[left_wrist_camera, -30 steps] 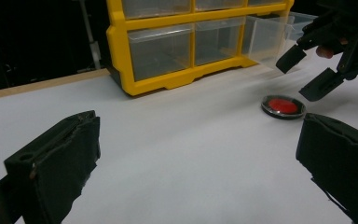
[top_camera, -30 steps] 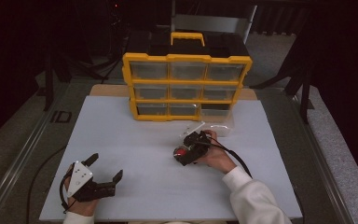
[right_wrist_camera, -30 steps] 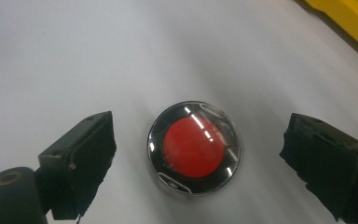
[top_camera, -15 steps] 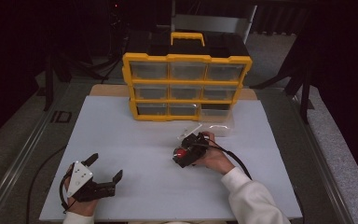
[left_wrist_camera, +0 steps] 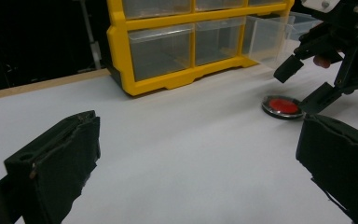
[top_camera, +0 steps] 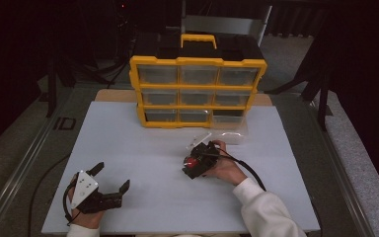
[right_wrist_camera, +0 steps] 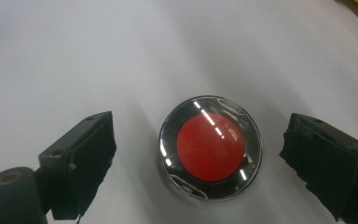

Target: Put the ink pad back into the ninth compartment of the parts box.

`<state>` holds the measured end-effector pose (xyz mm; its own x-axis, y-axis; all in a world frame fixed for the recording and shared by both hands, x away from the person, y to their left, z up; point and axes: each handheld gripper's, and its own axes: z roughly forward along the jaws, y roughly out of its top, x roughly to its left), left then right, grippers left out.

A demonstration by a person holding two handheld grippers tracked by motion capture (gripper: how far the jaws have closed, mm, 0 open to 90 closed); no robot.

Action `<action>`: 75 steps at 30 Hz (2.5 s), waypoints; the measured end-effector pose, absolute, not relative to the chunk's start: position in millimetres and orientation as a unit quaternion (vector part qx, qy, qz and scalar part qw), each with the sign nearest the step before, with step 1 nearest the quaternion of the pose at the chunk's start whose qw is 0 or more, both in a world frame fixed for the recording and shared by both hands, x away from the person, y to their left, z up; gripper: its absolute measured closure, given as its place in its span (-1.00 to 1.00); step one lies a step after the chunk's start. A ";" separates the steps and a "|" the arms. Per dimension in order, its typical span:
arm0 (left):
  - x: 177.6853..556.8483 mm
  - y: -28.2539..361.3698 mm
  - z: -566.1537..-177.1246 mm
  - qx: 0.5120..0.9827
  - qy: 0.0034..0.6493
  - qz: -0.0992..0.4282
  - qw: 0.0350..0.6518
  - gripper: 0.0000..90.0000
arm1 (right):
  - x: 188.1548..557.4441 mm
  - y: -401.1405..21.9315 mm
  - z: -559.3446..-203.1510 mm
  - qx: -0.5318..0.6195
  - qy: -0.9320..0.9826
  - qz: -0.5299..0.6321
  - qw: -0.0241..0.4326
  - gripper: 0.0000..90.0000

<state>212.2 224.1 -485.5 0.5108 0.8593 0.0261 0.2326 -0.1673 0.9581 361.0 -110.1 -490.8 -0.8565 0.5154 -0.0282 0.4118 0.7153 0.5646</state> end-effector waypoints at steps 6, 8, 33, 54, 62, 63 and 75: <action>212.3 224.0 -485.5 0.701 0.390 0.305 0.514 -1.00 | 360.8 -108.8 -493.3 0.252 0.922 0.278 0.093 -0.81; 212.4 224.0 -485.5 0.701 0.390 0.305 0.514 -1.00 | 360.7 -108.2 -493.8 0.251 0.923 0.277 0.095 -0.81; 212.2 224.4 -485.3 0.700 0.391 0.305 0.513 -1.00 | 366.4 -106.5 -506.0 0.263 0.927 0.251 0.095 -0.63; 211.3 224.7 -484.8 0.699 0.392 0.307 0.513 -1.00 | 369.2 -107.5 -504.9 0.281 0.929 0.229 0.079 -0.36; 211.0 224.7 -484.5 0.699 0.391 0.307 0.513 -1.00 | 372.1 -109.1 -505.1 0.281 0.930 0.228 0.068 -0.35; 211.0 224.6 -484.5 0.699 0.392 0.308 0.513 -1.00 | 372.1 -109.3 -505.2 0.281 0.930 0.228 0.067 -0.35; 211.3 224.4 -484.7 0.700 0.391 0.308 0.512 -1.00 | 373.4 -110.4 -504.3 0.271 0.933 0.227 0.063 -0.35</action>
<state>211.3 224.4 -484.7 0.5042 0.8631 0.0297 0.2329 -0.1690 0.9577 373.4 -110.4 -504.3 -0.8452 0.5344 0.0062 0.4773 0.7496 0.4586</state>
